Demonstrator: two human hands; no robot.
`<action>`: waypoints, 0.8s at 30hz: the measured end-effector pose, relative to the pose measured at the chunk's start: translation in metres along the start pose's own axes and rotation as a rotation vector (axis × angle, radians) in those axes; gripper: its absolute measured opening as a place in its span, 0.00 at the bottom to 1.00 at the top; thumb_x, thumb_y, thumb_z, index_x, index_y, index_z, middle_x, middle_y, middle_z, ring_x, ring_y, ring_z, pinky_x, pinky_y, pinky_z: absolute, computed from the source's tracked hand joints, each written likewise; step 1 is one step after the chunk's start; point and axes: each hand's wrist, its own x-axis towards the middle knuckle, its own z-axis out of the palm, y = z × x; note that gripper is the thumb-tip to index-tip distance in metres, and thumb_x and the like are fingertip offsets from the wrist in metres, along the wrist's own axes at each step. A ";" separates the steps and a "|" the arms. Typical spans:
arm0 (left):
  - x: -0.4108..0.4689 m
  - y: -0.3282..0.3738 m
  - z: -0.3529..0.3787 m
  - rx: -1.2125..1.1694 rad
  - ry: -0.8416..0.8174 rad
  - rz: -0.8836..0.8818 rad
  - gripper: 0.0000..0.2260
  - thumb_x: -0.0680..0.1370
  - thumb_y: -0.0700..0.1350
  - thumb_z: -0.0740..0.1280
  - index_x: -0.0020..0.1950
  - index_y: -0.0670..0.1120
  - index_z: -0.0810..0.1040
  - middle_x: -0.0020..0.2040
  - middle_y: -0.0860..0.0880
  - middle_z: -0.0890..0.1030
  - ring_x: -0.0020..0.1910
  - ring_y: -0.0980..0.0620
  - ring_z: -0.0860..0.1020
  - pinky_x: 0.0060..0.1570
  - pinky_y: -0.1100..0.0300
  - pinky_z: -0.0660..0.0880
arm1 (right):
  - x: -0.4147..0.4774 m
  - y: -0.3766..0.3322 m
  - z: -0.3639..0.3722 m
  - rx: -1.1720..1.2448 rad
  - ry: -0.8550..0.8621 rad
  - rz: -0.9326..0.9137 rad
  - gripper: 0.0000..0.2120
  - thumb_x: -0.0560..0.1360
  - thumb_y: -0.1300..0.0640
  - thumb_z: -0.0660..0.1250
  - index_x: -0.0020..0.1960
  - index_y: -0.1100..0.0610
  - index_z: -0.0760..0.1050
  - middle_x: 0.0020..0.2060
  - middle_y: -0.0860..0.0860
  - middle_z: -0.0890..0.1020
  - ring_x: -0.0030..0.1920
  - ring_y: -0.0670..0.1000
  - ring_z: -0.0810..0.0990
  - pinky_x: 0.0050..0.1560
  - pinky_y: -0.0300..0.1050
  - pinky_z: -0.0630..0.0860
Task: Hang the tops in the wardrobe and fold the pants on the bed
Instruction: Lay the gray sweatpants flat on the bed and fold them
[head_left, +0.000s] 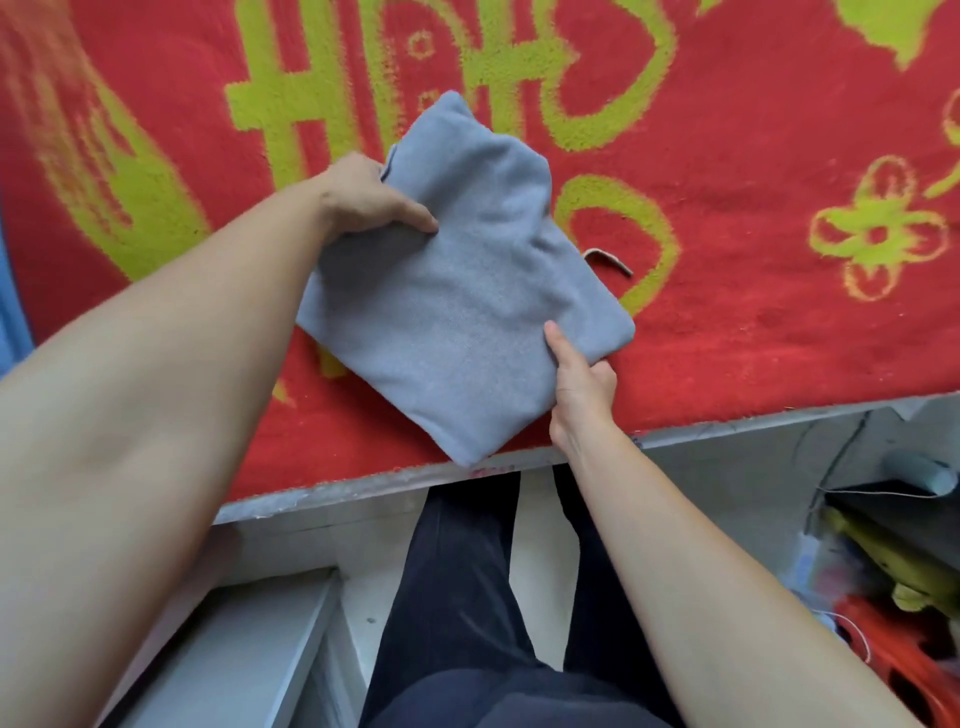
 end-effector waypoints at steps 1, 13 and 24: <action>-0.006 -0.007 0.001 -0.077 0.023 -0.018 0.23 0.59 0.57 0.82 0.47 0.46 0.82 0.42 0.50 0.83 0.38 0.52 0.81 0.35 0.61 0.76 | 0.003 -0.005 0.001 -0.023 0.013 -0.054 0.13 0.70 0.58 0.79 0.51 0.59 0.80 0.46 0.51 0.87 0.49 0.50 0.86 0.48 0.46 0.82; -0.180 -0.064 0.005 -1.205 0.316 -0.102 0.22 0.71 0.39 0.76 0.65 0.39 0.78 0.55 0.42 0.84 0.48 0.47 0.84 0.44 0.56 0.82 | -0.051 -0.145 0.028 -0.556 -0.476 -0.485 0.13 0.73 0.56 0.76 0.56 0.56 0.80 0.48 0.51 0.86 0.45 0.48 0.85 0.47 0.45 0.80; -0.450 0.001 -0.041 -1.445 0.695 0.198 0.17 0.70 0.38 0.75 0.59 0.40 0.81 0.49 0.43 0.86 0.45 0.47 0.85 0.41 0.56 0.81 | -0.199 -0.223 -0.001 -0.607 -1.260 -0.398 0.21 0.71 0.62 0.75 0.63 0.59 0.80 0.59 0.58 0.84 0.61 0.57 0.82 0.64 0.54 0.77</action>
